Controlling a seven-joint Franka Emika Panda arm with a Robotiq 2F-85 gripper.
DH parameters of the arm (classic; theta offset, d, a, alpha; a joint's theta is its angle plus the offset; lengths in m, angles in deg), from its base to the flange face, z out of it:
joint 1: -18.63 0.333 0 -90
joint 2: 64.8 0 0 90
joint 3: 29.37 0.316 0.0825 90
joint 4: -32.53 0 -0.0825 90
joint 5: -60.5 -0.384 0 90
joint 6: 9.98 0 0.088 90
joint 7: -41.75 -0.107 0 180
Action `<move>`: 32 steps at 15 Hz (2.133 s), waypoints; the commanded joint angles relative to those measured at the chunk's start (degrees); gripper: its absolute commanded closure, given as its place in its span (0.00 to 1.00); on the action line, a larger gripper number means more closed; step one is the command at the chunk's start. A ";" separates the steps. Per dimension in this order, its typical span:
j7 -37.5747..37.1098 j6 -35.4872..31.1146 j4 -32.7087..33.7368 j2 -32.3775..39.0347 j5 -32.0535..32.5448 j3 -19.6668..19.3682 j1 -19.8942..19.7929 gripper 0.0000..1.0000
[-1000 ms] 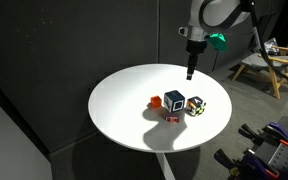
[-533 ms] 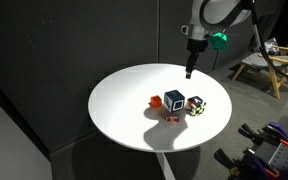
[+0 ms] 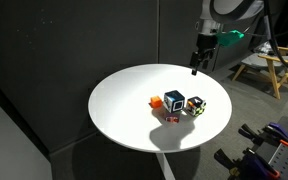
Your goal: Pick up the block with the number four on it and put it on the block to the bottom far left
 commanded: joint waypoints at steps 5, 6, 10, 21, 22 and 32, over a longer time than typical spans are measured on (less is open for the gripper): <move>-5.70 11.54 -4.03 -10.58 1.99 -0.91 -1.67 0.00; -5.50 12.88 -4.17 -11.71 1.94 -1.03 -1.91 0.00; -4.55 15.48 -4.73 -15.50 1.63 -1.54 -2.48 0.00; -3.04 20.69 -4.74 -22.76 0.70 -2.76 -2.51 0.00; -2.92 21.44 -4.73 -23.23 0.68 -2.82 -2.50 0.00; -3.70 20.76 -4.20 -21.45 0.87 -2.34 -2.39 0.00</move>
